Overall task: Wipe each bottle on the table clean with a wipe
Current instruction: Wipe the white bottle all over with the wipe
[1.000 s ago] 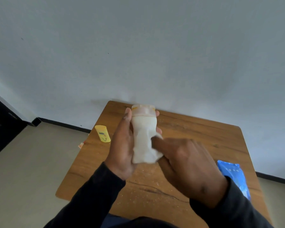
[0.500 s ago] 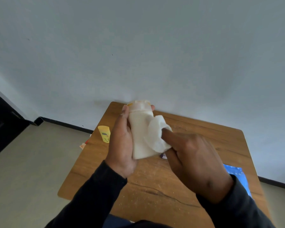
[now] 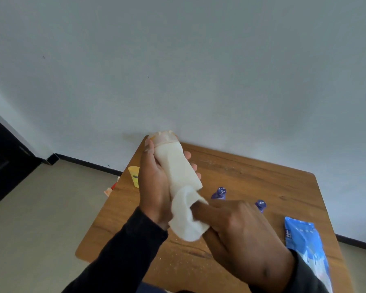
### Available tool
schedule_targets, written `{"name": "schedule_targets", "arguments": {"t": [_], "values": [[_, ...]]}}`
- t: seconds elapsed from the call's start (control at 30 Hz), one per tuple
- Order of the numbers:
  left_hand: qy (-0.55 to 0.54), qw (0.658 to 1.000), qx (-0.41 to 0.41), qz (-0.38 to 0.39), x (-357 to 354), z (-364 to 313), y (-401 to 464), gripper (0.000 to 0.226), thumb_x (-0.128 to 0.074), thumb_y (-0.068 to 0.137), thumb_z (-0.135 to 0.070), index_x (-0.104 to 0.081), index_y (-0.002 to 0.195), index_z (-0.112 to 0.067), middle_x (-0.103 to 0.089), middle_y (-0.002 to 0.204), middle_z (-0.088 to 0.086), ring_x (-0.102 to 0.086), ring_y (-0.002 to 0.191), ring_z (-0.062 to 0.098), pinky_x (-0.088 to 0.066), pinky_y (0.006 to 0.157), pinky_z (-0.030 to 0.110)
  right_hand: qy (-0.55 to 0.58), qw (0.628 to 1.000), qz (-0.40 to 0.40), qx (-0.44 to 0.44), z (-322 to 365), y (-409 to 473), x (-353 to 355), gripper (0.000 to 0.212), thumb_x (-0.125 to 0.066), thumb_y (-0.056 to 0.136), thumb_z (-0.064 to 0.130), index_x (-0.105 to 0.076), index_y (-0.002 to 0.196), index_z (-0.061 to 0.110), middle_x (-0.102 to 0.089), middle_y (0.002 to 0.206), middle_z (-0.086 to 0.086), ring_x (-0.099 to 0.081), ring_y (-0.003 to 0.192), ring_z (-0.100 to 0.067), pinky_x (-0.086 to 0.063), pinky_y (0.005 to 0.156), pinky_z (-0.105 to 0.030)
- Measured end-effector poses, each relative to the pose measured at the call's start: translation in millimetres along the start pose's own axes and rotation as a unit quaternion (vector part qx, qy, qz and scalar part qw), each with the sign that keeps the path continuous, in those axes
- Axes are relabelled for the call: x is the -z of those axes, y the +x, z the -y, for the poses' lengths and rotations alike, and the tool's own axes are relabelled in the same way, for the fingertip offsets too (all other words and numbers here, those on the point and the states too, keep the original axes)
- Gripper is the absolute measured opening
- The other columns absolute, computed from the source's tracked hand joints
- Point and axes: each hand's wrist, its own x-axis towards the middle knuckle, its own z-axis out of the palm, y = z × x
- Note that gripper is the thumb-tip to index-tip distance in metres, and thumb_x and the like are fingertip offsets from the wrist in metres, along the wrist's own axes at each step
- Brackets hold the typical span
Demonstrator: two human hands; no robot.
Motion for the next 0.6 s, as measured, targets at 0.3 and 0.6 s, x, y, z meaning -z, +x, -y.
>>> {"name": "schedule_targets", "arguments": {"t": [0.3, 0.6], "values": [[0.032, 0.999, -0.015, -0.006, 7, 1, 3, 0.067, -0.029, 0.103, -0.059, -0.074, 0.106, -0.010, -0.067, 0.077, 0.011, -0.064, 0.062, 0.025, -0.055, 0.061, 0.036, -0.005, 1.000, -0.015, -0.025, -9, 1, 3, 0.011, -0.046, 0.084, 0.024, -0.043, 0.093, 0.031, -0.051, 0.066, 0.007, -0.045, 0.051, -0.026, -0.043, 0.043, -0.040], [0.068, 0.997, -0.011, -0.020, 11, 6, 1, 0.052, -0.038, 0.101, -0.056, -0.063, 0.124, -0.016, -0.072, 0.087, 0.014, -0.072, 0.072, 0.023, -0.058, 0.057, 0.035, -0.030, 0.999, -0.019, -0.042, -25, 13, 8, 0.011, -0.047, 0.084, 0.024, -0.041, 0.088, 0.032, -0.044, 0.061, 0.008, -0.036, 0.049, -0.018, -0.027, 0.044, -0.030]]}}
